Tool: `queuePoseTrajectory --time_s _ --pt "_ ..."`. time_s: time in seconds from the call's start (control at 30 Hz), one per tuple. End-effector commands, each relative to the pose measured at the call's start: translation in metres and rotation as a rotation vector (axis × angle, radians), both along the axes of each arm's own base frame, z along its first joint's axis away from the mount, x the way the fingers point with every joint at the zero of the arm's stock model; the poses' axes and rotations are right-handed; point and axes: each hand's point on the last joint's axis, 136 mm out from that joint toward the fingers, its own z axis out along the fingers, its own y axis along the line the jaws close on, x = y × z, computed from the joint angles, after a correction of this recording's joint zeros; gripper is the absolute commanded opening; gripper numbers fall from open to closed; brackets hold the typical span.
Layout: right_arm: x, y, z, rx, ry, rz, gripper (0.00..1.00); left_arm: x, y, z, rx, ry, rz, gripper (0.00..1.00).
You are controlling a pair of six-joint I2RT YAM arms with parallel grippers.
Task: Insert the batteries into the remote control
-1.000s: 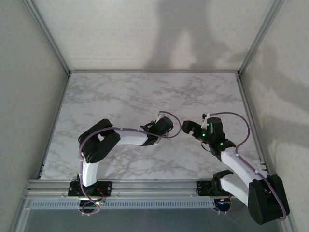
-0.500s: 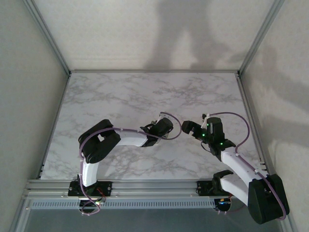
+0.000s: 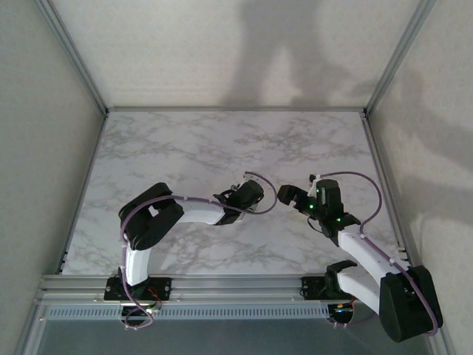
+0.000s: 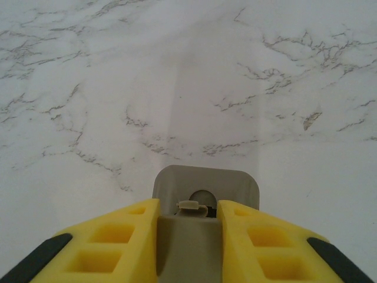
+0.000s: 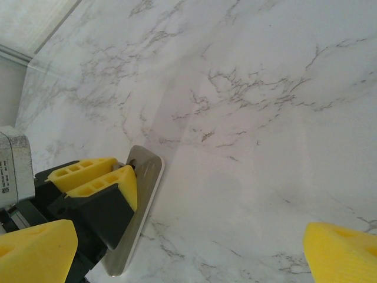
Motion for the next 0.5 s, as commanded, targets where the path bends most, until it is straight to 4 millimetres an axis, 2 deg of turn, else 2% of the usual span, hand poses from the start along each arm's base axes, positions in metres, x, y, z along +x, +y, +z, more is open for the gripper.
queuePoseTrajectory --time_s 0.0,0.33,0.47 --pt "0.0038 -0.0012 0.0013 0.008 -0.012 -0.011 0.99 -0.0076 0.0080 -0.0066 0.013 0.040 -0.009 0.28" --pt "0.0037 -0.0008 0.0006 0.009 -0.009 -0.010 0.99 -0.0123 0.0089 -0.0112 0.004 0.059 -0.019 0.33" --pt "0.0041 -0.0006 0.0013 0.010 -0.010 -0.009 0.99 -0.0121 0.0092 -0.0052 -0.006 0.052 -0.014 0.35"
